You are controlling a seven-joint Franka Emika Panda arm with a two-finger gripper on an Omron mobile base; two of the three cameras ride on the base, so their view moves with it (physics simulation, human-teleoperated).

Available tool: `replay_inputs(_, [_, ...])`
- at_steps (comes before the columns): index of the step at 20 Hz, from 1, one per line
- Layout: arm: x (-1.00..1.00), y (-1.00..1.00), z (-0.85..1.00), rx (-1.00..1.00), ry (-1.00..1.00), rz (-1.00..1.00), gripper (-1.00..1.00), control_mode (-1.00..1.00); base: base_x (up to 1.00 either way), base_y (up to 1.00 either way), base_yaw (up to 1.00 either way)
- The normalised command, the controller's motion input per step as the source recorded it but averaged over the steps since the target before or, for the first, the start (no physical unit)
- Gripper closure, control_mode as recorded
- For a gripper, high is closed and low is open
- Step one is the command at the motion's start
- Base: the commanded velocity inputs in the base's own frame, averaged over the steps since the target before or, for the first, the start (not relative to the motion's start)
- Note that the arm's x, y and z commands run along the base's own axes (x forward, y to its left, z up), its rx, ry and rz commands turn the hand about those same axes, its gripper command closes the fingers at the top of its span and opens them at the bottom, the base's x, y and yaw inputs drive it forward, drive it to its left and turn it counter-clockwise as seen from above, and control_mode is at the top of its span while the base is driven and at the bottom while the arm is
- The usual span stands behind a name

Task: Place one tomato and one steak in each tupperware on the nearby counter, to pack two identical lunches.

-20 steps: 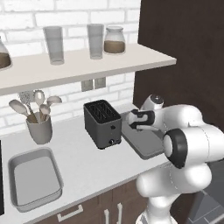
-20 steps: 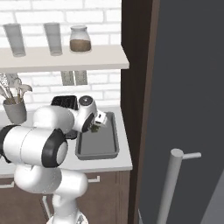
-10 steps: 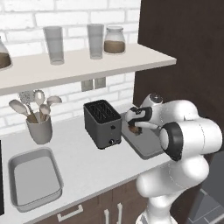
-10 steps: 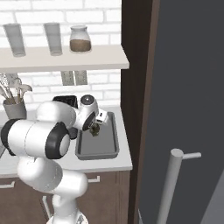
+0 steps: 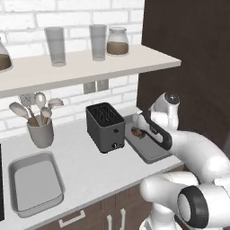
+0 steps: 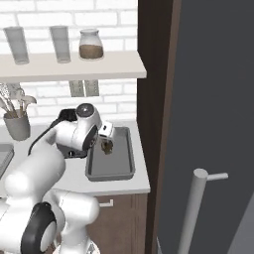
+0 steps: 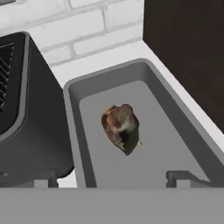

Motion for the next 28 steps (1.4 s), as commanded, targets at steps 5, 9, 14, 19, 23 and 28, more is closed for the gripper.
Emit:
replay_inputs(5, [-1.0, 0.42, 0.35, -0.02, -0.02, 0.1, -1.0, -1.0, 0.0, 0.0, 0.0])
replay_inputs(9, [-1.0, 0.05, 0.36, -0.01, -0.22, 0.01, -1.0, -1.0, 0.0, 0.0, 0.0])
replay_inputs(14, [-1.0, 0.0, 0.23, 0.0, -0.22, 0.0, -1.0, -1.0, 0.0, 0.0, 0.0])
replay_inputs(19, [-0.6, 0.0, 0.14, 0.0, -0.09, 0.0, -1.0, 1.0, -0.4, 0.0, 0.0])
replay_inputs(23, [0.0, 0.0, 0.0, 0.0, 0.0, 0.0, -1.0, 1.0, -1.0, -0.02, 0.0])
replay_inputs(28, [0.0, 0.0, 0.0, 0.0, 0.0, 0.0, -1.0, 1.0, -1.0, -0.15, 0.0])
